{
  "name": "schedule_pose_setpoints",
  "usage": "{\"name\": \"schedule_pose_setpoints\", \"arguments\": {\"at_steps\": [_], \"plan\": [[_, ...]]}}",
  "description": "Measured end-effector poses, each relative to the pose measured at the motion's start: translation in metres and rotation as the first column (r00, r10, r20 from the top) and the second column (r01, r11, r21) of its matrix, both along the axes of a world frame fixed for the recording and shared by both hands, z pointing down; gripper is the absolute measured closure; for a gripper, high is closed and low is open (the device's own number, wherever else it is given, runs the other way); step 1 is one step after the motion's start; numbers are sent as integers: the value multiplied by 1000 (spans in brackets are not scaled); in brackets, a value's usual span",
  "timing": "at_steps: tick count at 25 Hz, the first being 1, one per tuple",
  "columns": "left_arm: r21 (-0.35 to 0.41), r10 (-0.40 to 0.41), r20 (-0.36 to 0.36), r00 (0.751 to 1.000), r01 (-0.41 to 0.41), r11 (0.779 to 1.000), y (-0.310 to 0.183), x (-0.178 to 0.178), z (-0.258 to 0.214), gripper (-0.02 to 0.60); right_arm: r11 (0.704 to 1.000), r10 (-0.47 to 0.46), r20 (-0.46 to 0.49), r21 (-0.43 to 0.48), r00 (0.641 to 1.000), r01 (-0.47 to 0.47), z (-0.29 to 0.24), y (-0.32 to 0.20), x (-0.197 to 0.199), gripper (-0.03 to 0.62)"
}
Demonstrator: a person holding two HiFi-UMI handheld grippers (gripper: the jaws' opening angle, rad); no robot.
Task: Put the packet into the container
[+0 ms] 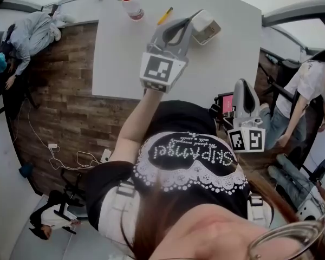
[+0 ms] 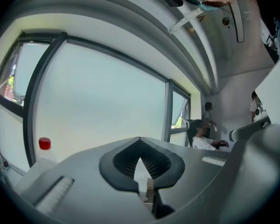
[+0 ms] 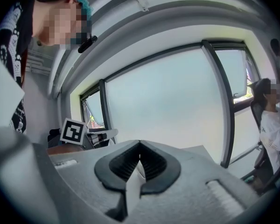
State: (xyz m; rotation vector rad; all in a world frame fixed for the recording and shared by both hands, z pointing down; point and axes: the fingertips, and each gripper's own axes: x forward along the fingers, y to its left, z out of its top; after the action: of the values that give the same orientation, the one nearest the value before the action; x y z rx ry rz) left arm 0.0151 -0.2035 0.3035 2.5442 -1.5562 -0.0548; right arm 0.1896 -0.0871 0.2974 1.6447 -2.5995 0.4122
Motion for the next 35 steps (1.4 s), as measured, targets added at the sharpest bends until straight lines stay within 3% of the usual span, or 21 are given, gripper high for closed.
{"name": "schedule_pose_setpoints", "arguments": {"at_steps": [5, 12, 25, 29, 35], "plan": [[116, 7, 22, 1000, -9, 993, 47, -11, -36, 580, 1000, -22, 13, 22, 1000, 22, -6, 10, -10, 591], [147, -28, 25, 999, 24, 989, 96, -28, -55, 580, 997, -63, 16, 50, 998, 62, -10, 19, -28, 591], [56, -51, 6, 999, 51, 997, 171, -51, -33, 580, 989, -115, 12, 93, 993, 114, -17, 48, -53, 591], [29, -62, 22, 998, 62, 998, 183, -61, -20, 580, 988, -126, 18, 96, 992, 124, -16, 58, -58, 591], [-24, -40, -8, 999, 40, 999, 197, -62, -7, 580, 986, -142, 4, 92, 990, 141, -13, 72, -65, 591]]}}
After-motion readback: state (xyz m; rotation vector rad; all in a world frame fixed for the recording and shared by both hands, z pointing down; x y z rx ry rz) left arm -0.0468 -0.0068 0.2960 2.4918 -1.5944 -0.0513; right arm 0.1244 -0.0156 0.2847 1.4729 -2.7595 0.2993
